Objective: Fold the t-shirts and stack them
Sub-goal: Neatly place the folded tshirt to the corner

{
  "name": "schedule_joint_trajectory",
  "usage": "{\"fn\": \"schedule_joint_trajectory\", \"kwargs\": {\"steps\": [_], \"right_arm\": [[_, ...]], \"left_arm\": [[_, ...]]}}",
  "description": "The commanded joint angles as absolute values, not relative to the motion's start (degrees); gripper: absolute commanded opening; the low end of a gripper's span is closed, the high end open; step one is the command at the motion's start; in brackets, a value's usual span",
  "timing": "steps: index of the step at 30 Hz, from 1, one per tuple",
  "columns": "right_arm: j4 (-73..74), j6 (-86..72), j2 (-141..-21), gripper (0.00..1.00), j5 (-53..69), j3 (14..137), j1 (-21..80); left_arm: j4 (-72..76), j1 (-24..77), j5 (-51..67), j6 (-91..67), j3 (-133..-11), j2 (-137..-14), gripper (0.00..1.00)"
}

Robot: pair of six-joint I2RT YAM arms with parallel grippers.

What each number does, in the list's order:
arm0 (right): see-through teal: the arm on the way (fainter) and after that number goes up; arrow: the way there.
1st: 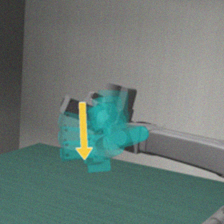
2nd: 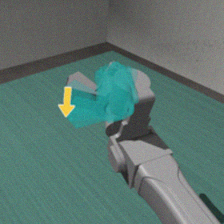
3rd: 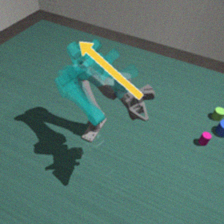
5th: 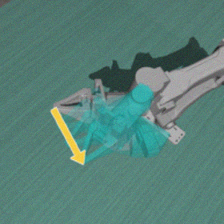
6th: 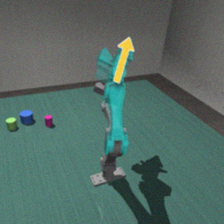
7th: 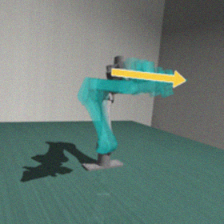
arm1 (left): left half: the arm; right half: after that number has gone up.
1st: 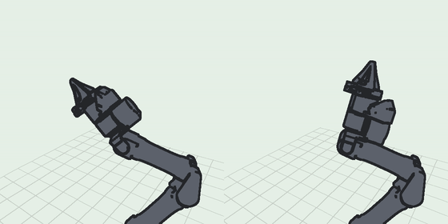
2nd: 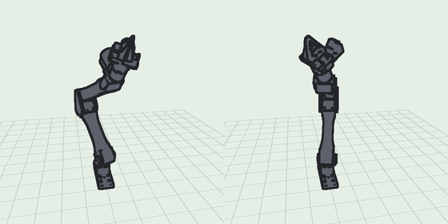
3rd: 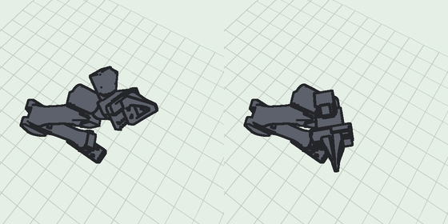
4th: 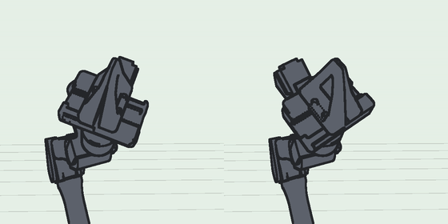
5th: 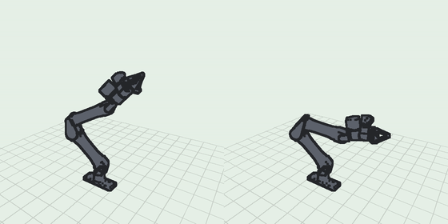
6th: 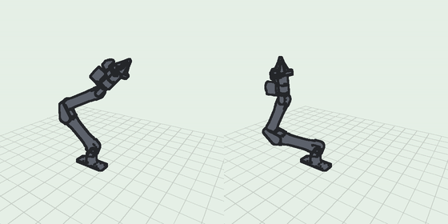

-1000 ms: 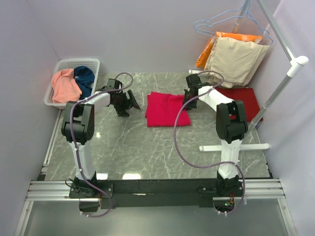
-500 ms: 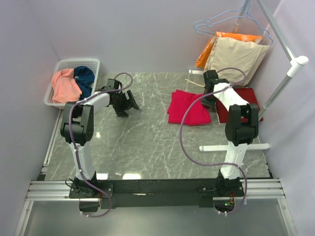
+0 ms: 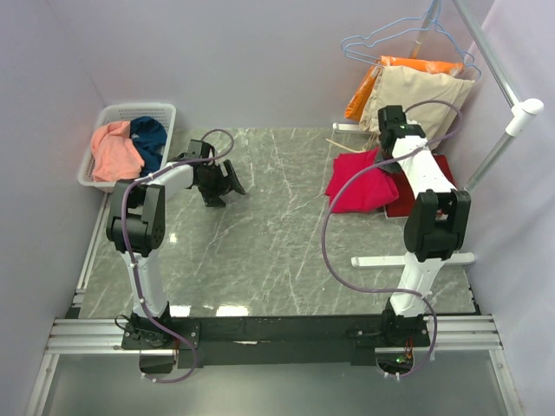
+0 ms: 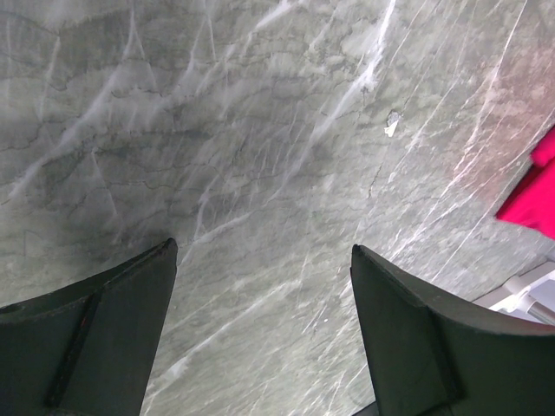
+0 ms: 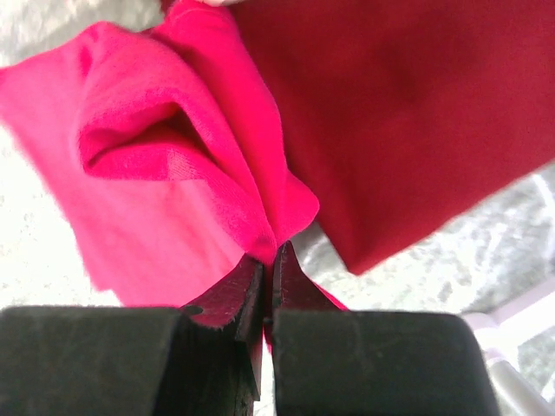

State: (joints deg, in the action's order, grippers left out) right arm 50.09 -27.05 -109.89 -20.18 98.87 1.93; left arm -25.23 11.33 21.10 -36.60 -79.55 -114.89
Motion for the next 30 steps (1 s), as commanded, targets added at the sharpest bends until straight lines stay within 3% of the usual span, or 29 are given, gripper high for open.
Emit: {"fn": "schedule_joint_trajectory", "kwargs": {"steps": [1, 18, 30], "right_arm": [[51.8, -29.2, -103.9, 0.0, -26.7, 102.7, 1.0], [62.7, -38.8, -109.1, 0.0, -44.8, 119.2, 0.7], [70.0, -47.4, -115.3, 0.0, -52.7, 121.2, 0.3]], "left_arm": [[-25.5, 11.4, 20.7, -35.2, -79.4, -112.1, 0.87], [-26.1, 11.4, 19.9, -34.5, -79.6, -112.4, 0.86], [-26.5, 11.4, 19.7, -34.4, -80.0, -113.1, 0.86]]}}
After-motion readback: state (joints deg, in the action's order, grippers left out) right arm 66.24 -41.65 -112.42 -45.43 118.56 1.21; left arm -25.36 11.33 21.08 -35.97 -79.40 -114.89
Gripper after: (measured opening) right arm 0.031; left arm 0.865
